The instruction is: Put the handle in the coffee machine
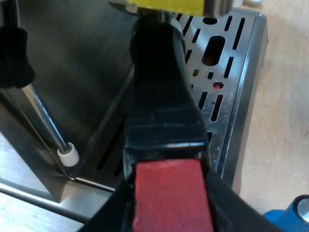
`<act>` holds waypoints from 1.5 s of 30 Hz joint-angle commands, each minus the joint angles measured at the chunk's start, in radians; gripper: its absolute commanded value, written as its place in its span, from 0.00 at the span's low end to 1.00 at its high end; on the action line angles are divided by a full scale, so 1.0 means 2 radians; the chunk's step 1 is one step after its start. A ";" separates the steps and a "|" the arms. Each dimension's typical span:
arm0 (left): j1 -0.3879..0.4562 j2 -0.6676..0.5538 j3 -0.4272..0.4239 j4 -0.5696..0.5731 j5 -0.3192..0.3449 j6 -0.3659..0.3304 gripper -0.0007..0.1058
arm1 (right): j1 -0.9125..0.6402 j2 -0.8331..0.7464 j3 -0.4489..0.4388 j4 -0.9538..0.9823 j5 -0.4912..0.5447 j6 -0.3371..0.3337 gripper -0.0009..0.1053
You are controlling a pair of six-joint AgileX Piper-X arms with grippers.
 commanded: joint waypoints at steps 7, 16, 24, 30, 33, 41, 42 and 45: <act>-0.003 -0.011 -0.007 -0.007 0.107 0.007 0.01 | -0.003 0.000 0.000 0.002 0.003 -0.002 0.97; -0.003 -0.013 -0.007 0.024 0.105 -0.045 0.01 | -0.003 0.000 0.000 0.002 0.003 0.002 0.97; -0.003 -0.038 -0.007 0.051 0.094 0.016 0.01 | -0.003 0.000 0.002 0.003 0.003 0.004 0.97; -0.003 -0.039 -0.003 0.069 0.105 0.018 0.01 | -0.003 0.011 0.002 0.002 0.003 0.010 0.97; -0.003 -0.039 0.003 0.073 0.110 0.023 0.01 | -0.003 0.018 0.002 0.002 0.003 0.027 0.97; -0.003 -0.039 0.007 0.072 0.128 0.037 0.01 | -0.003 0.021 0.002 -0.001 0.005 0.028 0.97; -0.003 -0.039 0.007 0.072 0.130 0.037 0.01 | -0.003 0.021 0.002 -0.001 0.005 0.028 0.97; -0.003 -0.039 0.007 0.060 0.128 0.043 0.01 | -0.003 0.021 0.002 -0.001 0.005 0.028 0.97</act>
